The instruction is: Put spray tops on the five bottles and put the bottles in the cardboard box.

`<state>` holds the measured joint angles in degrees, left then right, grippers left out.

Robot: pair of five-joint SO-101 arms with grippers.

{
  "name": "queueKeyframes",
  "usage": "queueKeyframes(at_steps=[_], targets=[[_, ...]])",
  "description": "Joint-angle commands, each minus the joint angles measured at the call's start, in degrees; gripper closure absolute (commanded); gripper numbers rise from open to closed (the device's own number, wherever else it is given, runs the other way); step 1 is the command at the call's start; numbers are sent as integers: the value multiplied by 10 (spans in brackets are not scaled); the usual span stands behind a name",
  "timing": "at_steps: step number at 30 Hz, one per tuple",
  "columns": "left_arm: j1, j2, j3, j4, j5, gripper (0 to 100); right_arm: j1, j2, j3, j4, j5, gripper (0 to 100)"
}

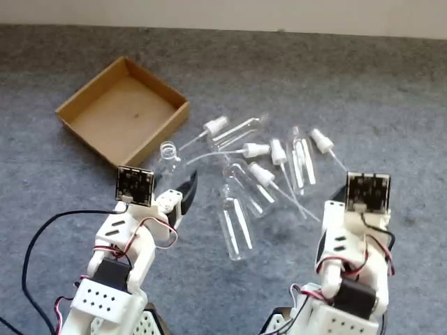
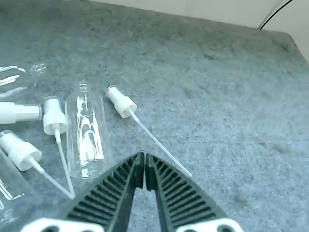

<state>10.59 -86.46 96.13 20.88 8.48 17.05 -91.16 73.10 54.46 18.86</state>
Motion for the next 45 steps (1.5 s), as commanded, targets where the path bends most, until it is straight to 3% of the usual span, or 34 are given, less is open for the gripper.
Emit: queueKeyframes(at_steps=[1, 20, 26, 30, 37, 41, 45], targets=[[-7, -13, -7, 29, -36, 909, -6, 139, -109, 0, 6, 981], [37, -13, -1, 33, -44, 909, -10, 715, -527, 23, 11, 981], [59, -13, 15, 28, -166, 909, -58, 875, -675, 113, 107, 981], [72, -13, 15, 31, -170, 909, -81, 967, -771, 128, 134, 971], [70, -13, 15, 32, -171, 909, -93, 1120, -925, 165, 174, 797], [70, -13, 15, 32, -171, 909, -93, 1188, -1026, 190, 179, 785], [70, -13, 15, 32, -171, 909, -95, 1253, -1127, 279, 245, 784]])
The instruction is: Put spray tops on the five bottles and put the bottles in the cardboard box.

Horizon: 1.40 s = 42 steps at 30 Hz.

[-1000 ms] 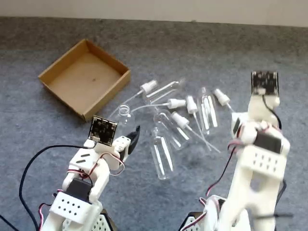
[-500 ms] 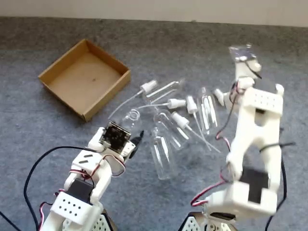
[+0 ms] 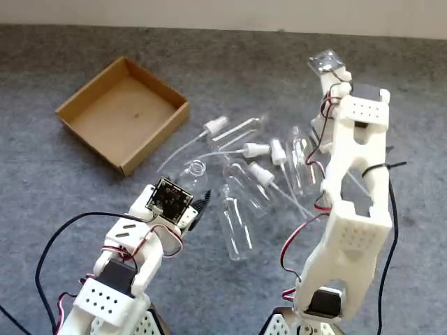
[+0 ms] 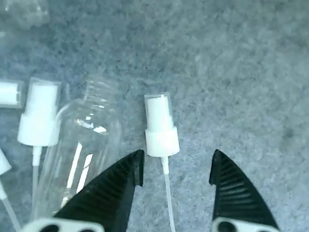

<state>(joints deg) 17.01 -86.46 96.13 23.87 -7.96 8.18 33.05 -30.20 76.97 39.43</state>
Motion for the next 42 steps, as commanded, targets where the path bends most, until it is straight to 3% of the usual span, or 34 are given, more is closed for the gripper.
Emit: queueKeyframes(at_steps=[1, 10, 19, 27, 35, 42], targets=[[5, -13, 15, 2, -6, 909, -5, 27, -120, 66, 46, 784], [3, -13, 15, 2, -6, 909, -6, 173, -270, 128, 97, 784], [3, -13, 15, 2, -6, 909, -6, 249, -348, 143, 98, 791], [6, -13, 15, -2, -6, 911, -2, 252, -381, 143, 96, 998], [7, -13, 15, -2, -4, 909, 12, 252, -567, 244, 93, 994], [7, -13, 15, -2, -4, 909, 27, 242, -730, 243, -62, 994]])
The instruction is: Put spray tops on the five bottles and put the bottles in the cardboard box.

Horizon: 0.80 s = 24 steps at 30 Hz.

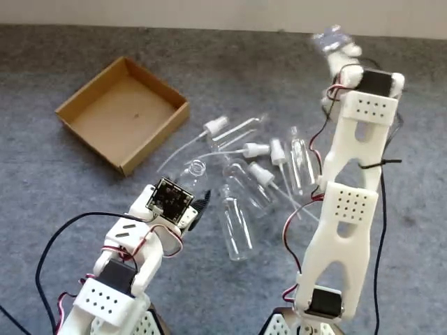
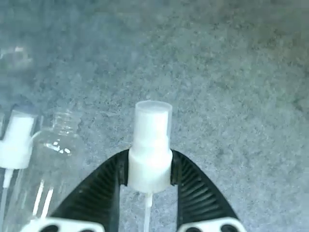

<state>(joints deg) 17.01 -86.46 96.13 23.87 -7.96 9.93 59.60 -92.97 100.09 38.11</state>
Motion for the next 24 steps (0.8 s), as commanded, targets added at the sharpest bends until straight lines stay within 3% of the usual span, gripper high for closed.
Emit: queueKeyframes(at_steps=[1, 9, 16, 24], targets=[[7, -13, 15, -2, -4, 909, 9, -31, -101, 12, -55, 994], [53, -13, 15, 2, -4, 912, 1, -163, -75, 13, -167, 994], [53, -13, 15, 2, -4, 909, -2, -297, -61, 13, -223, 993], [54, -13, 15, 2, -4, 909, -23, -504, 174, 13, -285, 993]])
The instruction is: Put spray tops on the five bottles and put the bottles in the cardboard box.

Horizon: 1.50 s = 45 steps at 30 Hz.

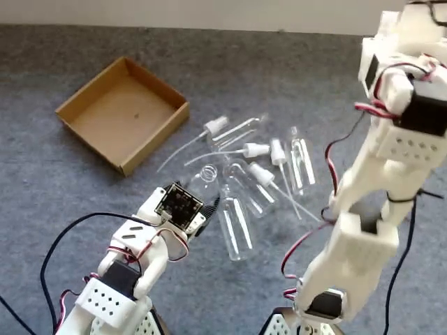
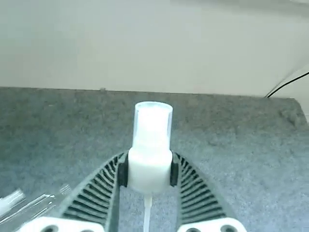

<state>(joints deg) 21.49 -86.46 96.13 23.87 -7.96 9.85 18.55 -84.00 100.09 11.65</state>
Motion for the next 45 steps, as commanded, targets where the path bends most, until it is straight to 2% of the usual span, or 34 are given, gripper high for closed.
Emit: queueKeyframes(at_steps=[1, 14, 22, 28, 32, 37, 40, 45], targets=[[9, -13, 15, 2, -4, 909, -29, -119, 120, 13, -24, 993], [10, -13, 15, 2, -4, 909, -192, -438, 487, 7, -24, 993], [91, -13, 15, 2, -3, 909, -244, -522, 611, 6, -24, 993], [138, -13, 15, 1, -3, 909, -255, -557, 704, -64, -26, 993], [179, -13, 15, 2, -3, 909, -253, -594, 776, -142, -125, 993], [182, -13, 15, 2, -3, 912, -253, -660, 876, -255, -244, 993], [182, -13, 15, 2, -3, 912, -252, -708, 944, -310, -277, 993], [182, -13, 15, 2, -3, 912, -253, -803, 1069, -399, -280, 993]])
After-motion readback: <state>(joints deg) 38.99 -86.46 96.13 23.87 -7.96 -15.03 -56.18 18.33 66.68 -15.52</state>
